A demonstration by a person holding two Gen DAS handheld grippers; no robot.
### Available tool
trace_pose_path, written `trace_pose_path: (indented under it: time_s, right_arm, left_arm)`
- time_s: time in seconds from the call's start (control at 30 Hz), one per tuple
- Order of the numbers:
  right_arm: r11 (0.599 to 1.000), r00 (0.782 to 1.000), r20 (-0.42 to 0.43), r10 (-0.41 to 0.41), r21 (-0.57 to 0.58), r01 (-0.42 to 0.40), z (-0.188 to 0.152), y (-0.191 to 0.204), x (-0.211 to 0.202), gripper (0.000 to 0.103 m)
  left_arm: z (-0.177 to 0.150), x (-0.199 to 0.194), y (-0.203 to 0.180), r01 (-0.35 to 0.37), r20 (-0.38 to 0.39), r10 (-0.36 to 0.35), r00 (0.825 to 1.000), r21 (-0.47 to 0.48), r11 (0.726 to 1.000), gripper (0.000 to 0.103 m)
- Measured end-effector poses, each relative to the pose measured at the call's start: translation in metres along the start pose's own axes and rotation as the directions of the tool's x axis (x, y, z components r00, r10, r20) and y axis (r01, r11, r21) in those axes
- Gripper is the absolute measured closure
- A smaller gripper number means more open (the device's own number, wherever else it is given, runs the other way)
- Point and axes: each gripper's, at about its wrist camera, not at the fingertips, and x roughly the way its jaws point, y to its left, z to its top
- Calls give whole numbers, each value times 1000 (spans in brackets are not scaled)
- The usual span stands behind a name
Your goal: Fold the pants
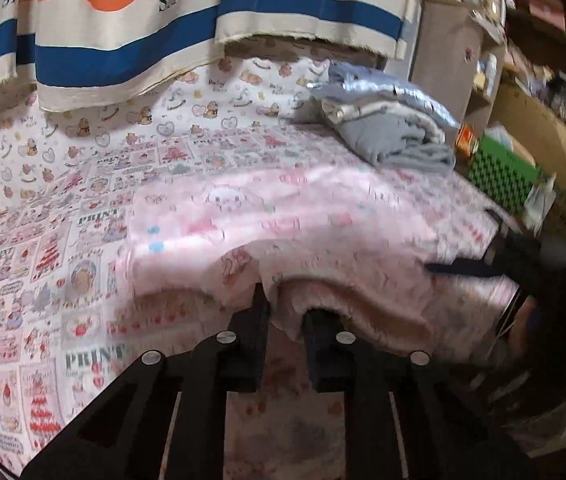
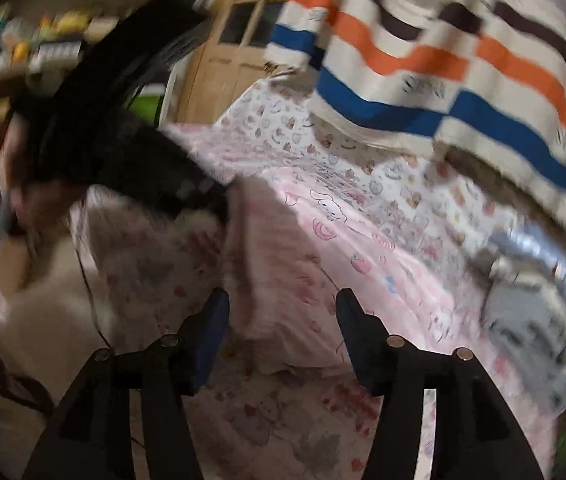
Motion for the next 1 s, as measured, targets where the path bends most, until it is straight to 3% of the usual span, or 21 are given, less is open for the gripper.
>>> trace_pose_path:
  time_s: [0.1, 0.23, 0.47, 0.5, 0.53, 0.57, 0.6, 0.7, 0.83, 0.9, 1.0]
  right_arm:
    - [991, 989, -79, -123, -55, 118, -1, 10, 19, 46]
    - [986, 983, -115, -141, -106, 129, -3, 12, 28, 46]
    - [984, 984, -128, -127, -143, 108, -6, 4, 32, 46]
    - [985, 984, -123, -128, -128, 112, -5, 1, 32, 50]
    - [989, 984, -124, -126, -98, 115, -4, -5, 33, 59]
    - [991, 983, -133, -124, -73, 115, -3, -9, 34, 85]
    - [991, 983, -131, -129, -39, 125, -1, -14, 34, 96]
    - [991, 991, -56, -119, 48, 121, 9, -34, 25, 97]
    - [969, 1000, -17, -26, 247, 29, 22, -84, 35, 97]
    - [936, 999, -18, 42, 352, -33, 22, -107, 49, 97]
    - [850, 991, -30, 132, 517, -98, 13, -145, 74, 97]
  left_arm:
    - [13, 2, 10, 37, 9, -36, 999, -43, 998, 88]
    - [27, 8, 22, 88, 6, -88, 996, -100, 991, 89]
    - [44, 9, 23, 84, 25, -82, 996, -87, 993, 90]
    - [46, 10, 22, 81, 26, -79, 997, -84, 993, 90]
    - [48, 11, 22, 73, 28, -71, 997, -83, 994, 90]
    - [50, 11, 21, 57, 34, -55, 998, -77, 995, 90]
    - [53, 11, 19, 36, 42, -34, 999, -65, 997, 90]
    - [63, 9, 18, -17, 77, 19, 997, -33, 999, 90]
    - [85, 15, 28, -54, 93, 58, 994, -49, 997, 90]
    - [94, 23, 30, -92, 95, 95, 991, -40, 995, 90]
    - [101, 35, 39, -103, 85, 107, 991, -48, 993, 90]
